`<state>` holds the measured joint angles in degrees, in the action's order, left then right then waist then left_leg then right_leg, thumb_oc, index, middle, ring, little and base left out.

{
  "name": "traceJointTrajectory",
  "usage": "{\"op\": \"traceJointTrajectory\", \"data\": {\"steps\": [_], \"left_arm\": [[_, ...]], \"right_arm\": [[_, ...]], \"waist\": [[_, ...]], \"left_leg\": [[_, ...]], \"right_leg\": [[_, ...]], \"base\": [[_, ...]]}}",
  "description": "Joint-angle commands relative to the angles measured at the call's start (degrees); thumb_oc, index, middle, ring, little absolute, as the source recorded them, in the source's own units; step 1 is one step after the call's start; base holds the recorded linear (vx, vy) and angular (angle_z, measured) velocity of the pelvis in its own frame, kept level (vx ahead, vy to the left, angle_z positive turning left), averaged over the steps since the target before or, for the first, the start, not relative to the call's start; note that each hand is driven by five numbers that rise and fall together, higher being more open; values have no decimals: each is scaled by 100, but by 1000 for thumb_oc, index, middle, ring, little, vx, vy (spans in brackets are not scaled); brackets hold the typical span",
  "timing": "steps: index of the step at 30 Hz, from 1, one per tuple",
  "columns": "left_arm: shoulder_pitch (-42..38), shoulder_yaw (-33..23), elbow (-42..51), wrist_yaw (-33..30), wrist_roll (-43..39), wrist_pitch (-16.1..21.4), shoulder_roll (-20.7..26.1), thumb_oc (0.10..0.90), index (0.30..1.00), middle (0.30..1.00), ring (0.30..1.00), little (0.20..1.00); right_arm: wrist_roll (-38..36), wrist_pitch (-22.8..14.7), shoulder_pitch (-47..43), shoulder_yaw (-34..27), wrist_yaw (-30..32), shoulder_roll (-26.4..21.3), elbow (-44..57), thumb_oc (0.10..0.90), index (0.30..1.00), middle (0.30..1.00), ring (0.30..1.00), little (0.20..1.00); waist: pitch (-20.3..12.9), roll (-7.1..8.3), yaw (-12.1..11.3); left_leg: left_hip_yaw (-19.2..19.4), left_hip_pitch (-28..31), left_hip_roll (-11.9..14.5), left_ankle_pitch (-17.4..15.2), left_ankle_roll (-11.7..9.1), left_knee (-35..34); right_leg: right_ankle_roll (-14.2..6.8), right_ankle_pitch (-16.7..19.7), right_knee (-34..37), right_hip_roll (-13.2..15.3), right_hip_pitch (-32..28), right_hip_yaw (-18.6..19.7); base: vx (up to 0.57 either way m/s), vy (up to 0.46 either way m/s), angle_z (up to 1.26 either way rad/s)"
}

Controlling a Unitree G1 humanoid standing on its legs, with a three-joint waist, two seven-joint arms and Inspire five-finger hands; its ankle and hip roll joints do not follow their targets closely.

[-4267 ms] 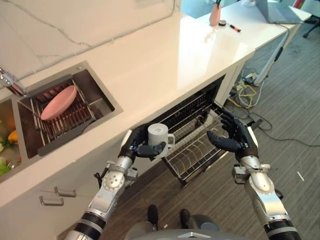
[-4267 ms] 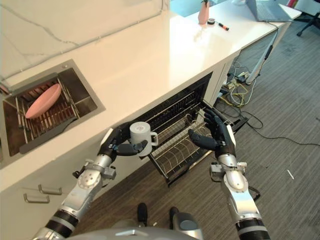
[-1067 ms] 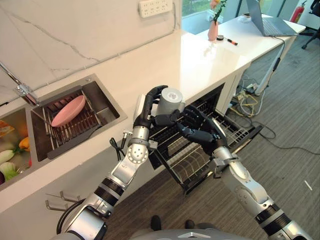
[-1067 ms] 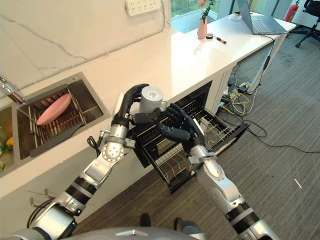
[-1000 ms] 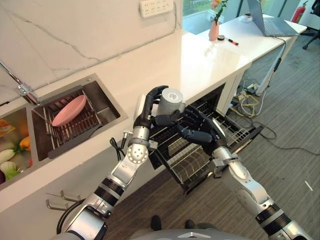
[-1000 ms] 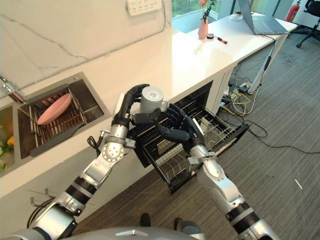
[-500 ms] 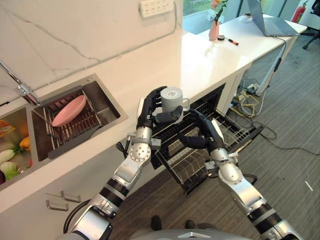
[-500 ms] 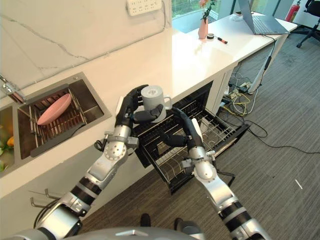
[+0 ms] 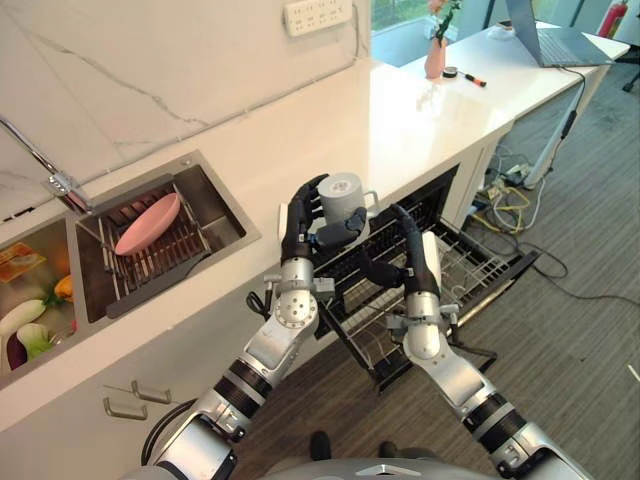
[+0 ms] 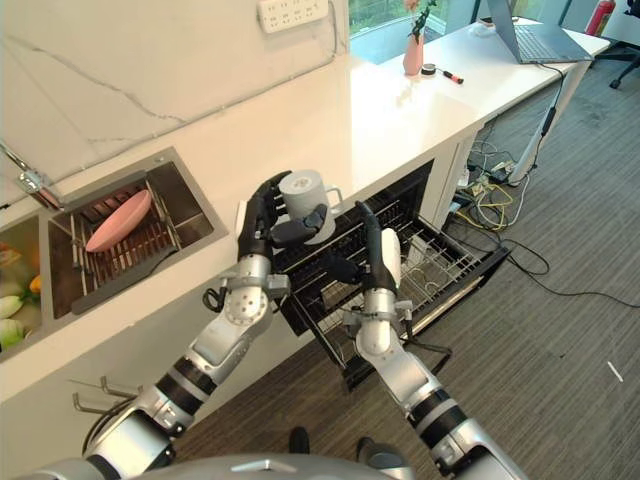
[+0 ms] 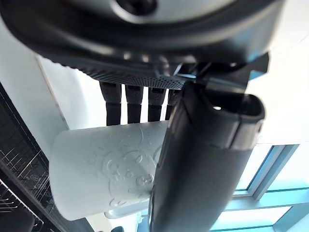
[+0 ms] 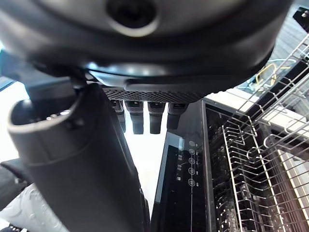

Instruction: Place the dishes in the dishwasher.

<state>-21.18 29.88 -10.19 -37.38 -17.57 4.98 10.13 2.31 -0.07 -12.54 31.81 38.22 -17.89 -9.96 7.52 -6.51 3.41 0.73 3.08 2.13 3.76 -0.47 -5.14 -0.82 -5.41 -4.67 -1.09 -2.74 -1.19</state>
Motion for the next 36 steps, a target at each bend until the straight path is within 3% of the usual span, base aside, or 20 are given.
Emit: {"op": "traceJointTrajectory", "data": {"steps": [1,5,18,36], "left_arm": [[-804,-54,319,176,-53,798,-49,400,300,300,300,300],[-694,-17,226,335,-255,837,-87,400,300,300,300,300],[-752,350,39,426,-901,835,-334,400,300,300,300,300],[-912,768,29,663,-1213,734,-518,400,300,300,300,300]], "right_arm": [[388,-544,-677,93,-307,309,255,800,900,900,900,900],[460,-609,-634,191,-390,289,146,800,900,900,900,900],[466,-555,-963,194,346,604,-109,800,900,900,900,900],[470,-762,-720,27,630,430,428,800,900,900,900,900]], "waist": [[-152,486,-118],[-164,505,-145],[-156,482,-151],[-138,389,-11]], "left_leg": [[127,653,-82,-848,-47,14],[102,657,-89,-854,-48,14],[75,635,-101,-845,-41,14],[234,697,-121,-915,10,62]], "right_leg": [[-891,564,966,850,-331,43],[-886,559,967,851,-360,9],[-881,576,967,860,-365,-7],[-916,627,938,874,-274,199]], "base": [[0,0,0],[0,0,0],[0,0,0],[-4,8,-4]]}}
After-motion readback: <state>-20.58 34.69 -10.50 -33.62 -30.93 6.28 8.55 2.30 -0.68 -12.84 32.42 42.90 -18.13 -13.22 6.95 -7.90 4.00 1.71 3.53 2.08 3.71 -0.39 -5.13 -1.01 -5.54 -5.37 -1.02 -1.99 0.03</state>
